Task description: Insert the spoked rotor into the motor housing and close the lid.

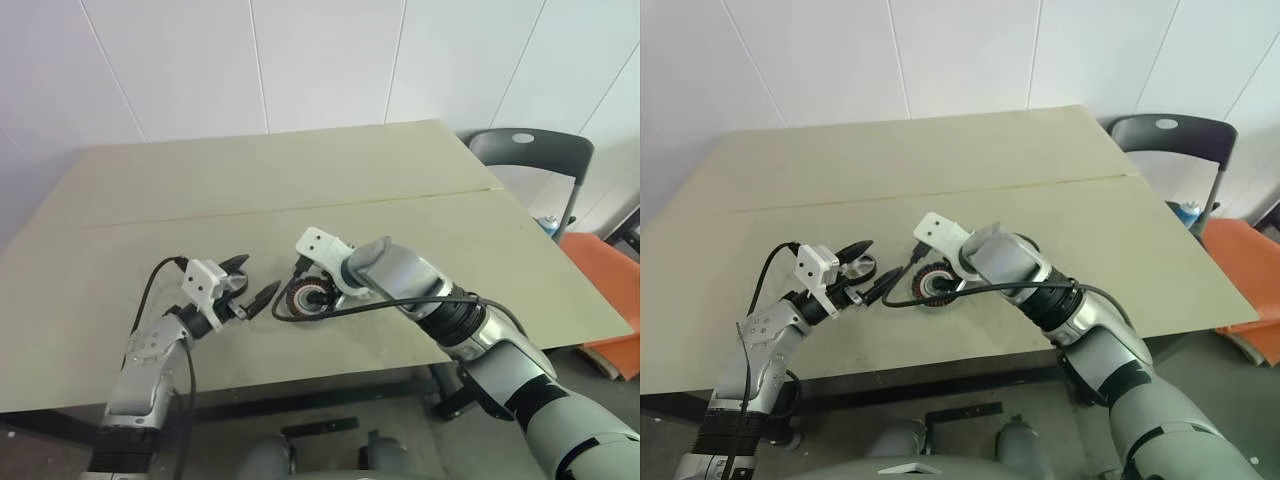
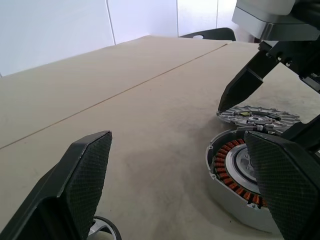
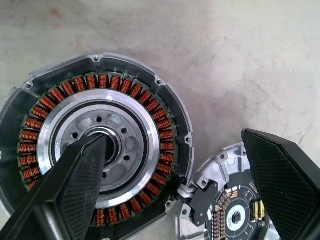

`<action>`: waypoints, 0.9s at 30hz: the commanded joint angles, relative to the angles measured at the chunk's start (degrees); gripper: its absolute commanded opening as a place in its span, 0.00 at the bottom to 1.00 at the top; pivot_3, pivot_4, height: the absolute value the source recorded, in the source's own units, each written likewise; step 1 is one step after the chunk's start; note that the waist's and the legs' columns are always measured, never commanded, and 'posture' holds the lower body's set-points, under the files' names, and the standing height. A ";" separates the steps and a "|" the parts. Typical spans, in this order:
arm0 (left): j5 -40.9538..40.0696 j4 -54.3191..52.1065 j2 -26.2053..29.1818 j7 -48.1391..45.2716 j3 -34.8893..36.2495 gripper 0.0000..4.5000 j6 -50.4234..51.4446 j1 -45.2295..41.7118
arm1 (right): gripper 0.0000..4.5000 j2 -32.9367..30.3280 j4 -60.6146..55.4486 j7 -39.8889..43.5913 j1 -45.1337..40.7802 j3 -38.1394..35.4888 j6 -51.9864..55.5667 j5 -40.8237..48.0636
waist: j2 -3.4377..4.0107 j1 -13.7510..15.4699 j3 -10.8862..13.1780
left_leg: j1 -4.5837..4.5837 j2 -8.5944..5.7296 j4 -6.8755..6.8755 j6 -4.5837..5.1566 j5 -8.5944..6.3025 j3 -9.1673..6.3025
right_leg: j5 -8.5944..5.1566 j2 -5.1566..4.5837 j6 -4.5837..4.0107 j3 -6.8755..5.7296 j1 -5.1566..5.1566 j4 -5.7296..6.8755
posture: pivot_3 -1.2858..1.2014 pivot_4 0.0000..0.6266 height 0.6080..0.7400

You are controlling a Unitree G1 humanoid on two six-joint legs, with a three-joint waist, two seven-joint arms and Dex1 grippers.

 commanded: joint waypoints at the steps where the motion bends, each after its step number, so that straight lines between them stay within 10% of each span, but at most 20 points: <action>1: -0.29 -2.14 -0.02 0.24 0.32 1.00 -0.83 -0.53 | 0.99 0.55 0.02 -0.31 0.50 0.78 -0.33 -0.52 | 0.00 -0.01 0.00 | 0.00 0.00 0.00 0.00 0.00 0.00 | 0.00 0.00 0.00 0.00 0.00 0.00 | 0.52 0.00 1.00; 5: -0.26 -2.25 0.03 0.39 0.45 1.00 -0.80 -0.42 | 0.95 0.81 0.67 0.15 0.52 0.62 -0.95 -0.22 | -0.01 -0.07 -0.02 | 0.02 0.00 0.00 0.00 0.00 0.00 | 0.00 0.01 0.00 0.00 0.01 0.01 | 0.52 0.00 1.00; 12: -0.23 -2.67 0.13 0.88 0.52 1.00 -0.79 0.02 | 0.48 0.59 0.17 2.04 0.70 0.66 -1.50 0.44 | -0.02 -0.10 -0.03 | 0.06 0.01 0.04 0.00 0.00 0.00 | 0.00 0.02 -0.02 0.00 0.03 0.08 | 0.52 0.00 1.00; 17: -0.15 -2.58 0.12 0.95 0.44 1.00 -0.87 0.01 | 0.45 0.59 0.06 3.04 0.89 0.32 -1.39 0.86 | -0.04 -0.12 -0.07 | 0.13 0.05 0.04 0.00 0.00 -0.01 | 0.01 0.07 -0.03 0.00 0.06 0.08 | 0.52 0.00 1.00; 20: -0.13 -2.40 0.12 0.94 0.47 1.00 -0.98 -0.03 | 0.25 0.46 0.30 2.84 0.80 0.64 -1.19 0.37 | -0.05 -0.02 -0.08 | 0.12 0.05 0.03 0.00 0.00 -0.01 | 0.01 0.07 -0.03 0.01 0.05 0.08 | 0.52 0.00 1.00; 27: -0.02 -2.18 0.20 0.95 0.41 1.00 -0.90 -0.21 | 0.25 0.50 0.69 2.73 0.68 0.86 -2.63 -0.26 | -0.05 0.01 -0.08 | 0.12 0.05 0.06 -0.01 0.01 -0.02 | 0.03 0.08 -0.10 0.01 0.06 0.08 | 0.52 0.00 1.00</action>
